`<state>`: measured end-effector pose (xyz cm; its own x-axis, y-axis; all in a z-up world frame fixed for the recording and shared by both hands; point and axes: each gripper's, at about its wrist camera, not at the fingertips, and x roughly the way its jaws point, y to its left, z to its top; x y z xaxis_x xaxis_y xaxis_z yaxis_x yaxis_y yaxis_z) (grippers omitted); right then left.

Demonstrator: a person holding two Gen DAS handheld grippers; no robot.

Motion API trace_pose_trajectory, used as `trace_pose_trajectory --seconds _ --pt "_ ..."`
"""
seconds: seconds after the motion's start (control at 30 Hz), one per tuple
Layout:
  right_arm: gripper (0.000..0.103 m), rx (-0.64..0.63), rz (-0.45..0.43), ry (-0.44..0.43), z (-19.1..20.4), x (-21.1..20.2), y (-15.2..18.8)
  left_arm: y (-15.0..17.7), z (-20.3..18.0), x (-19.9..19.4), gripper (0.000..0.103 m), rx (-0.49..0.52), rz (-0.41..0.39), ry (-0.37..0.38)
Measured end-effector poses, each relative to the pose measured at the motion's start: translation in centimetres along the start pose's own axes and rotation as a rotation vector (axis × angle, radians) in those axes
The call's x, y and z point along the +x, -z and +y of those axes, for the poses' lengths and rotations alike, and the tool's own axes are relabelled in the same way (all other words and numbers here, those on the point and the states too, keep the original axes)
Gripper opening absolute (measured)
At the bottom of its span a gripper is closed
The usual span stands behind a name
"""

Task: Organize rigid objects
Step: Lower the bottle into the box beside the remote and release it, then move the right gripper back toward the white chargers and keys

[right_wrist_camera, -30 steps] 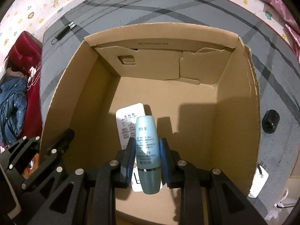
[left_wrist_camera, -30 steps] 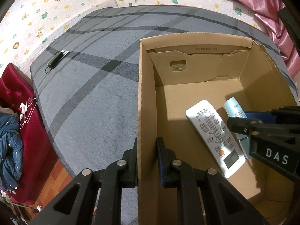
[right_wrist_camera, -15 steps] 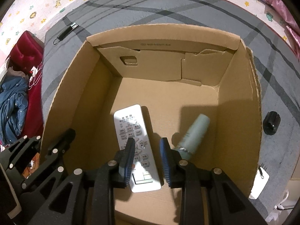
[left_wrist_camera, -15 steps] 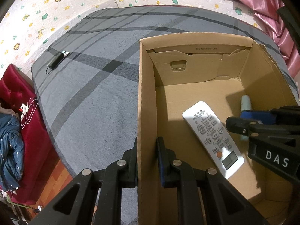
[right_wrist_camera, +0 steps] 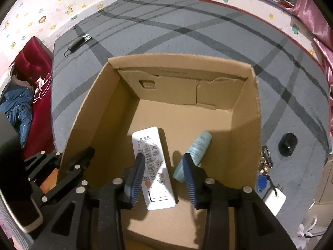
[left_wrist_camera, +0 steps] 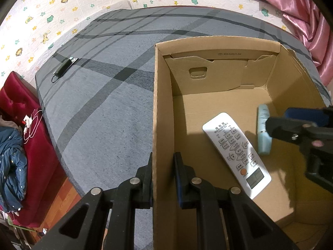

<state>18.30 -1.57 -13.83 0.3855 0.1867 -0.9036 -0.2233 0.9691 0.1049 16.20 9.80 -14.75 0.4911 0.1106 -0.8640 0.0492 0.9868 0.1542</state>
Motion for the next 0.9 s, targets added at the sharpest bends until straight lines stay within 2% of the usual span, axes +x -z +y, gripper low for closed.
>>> trace_pose_trajectory --seconds 0.17,0.33,0.53,0.9 --pt "0.052 0.020 -0.029 0.015 -0.9 -2.0 0.0 0.0 0.0 -0.1 0.017 0.003 0.000 -0.005" --pt "0.079 0.026 -0.069 0.047 -1.7 -3.9 0.2 0.0 0.0 -0.1 0.017 0.004 -0.001 -0.007" --pt "0.102 0.054 -0.104 0.048 -3.3 -5.9 0.6 0.0 0.0 -0.1 0.017 0.004 0.000 -0.008" --pt "0.103 0.107 -0.143 0.110 -7.8 -8.1 1.9 0.0 0.1 0.0 0.017 0.002 -0.003 -0.005"
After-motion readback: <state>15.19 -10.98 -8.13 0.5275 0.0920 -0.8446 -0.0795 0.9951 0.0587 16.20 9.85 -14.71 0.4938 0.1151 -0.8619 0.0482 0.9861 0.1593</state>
